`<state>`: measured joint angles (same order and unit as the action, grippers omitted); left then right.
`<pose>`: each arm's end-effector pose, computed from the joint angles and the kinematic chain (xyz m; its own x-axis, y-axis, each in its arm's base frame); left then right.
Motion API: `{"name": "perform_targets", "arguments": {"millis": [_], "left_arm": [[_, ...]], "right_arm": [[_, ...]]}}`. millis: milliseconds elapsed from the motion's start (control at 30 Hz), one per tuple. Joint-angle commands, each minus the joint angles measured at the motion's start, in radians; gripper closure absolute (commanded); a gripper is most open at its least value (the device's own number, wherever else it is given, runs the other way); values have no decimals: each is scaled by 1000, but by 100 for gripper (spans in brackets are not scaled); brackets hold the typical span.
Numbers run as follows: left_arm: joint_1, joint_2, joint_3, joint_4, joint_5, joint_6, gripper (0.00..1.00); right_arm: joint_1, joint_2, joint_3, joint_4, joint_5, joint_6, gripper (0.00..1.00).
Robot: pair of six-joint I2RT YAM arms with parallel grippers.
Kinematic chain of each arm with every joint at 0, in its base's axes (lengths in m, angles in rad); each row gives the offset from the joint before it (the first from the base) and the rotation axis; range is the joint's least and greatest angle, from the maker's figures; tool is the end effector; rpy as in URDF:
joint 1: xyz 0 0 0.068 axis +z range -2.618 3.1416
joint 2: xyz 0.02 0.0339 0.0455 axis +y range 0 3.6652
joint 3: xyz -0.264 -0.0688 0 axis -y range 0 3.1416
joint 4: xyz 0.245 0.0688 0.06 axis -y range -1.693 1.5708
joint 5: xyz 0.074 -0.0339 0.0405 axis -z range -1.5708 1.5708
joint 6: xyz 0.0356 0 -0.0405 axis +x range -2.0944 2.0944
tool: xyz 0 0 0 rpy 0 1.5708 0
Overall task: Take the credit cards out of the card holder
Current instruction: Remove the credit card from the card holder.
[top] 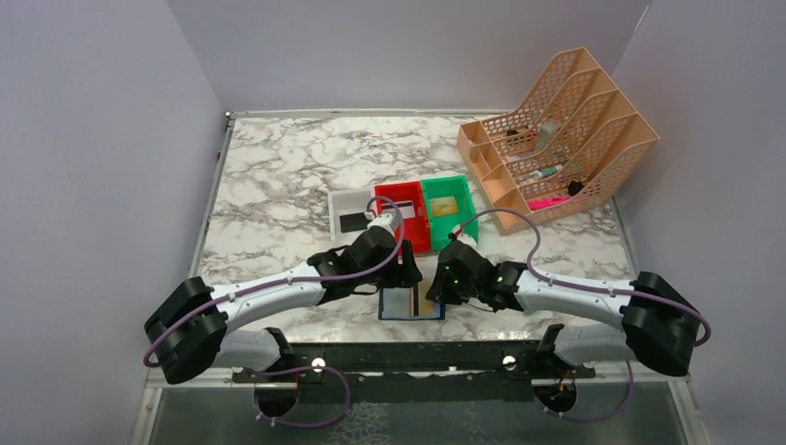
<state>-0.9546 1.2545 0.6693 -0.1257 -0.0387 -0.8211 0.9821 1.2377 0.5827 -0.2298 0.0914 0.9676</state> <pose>0.1504 -0.2100 0.2076 -0.8414 -0.0773 -0.5348 0.2681 0.7996 -0.5374 0.1326 0.1927 0.1766 -0.8993 0.1299 -0.4175 -0.0978 0.8709 0.4816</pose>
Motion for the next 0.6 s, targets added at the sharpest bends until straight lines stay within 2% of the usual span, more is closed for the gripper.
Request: {"name": "perform_targets", "arguments": {"millis": [0,300,567], "left_arm": [[4,17,-11,59,56,21,31],[2,133,21,122,195,36,33],[1,175,-13,88,173,13,35]], "right_arm": [[-2,47,12,-84,56,13,80],[-3,95,-102,-29,68,107,81],[-6,119,-152,7,73,174,83]]}}
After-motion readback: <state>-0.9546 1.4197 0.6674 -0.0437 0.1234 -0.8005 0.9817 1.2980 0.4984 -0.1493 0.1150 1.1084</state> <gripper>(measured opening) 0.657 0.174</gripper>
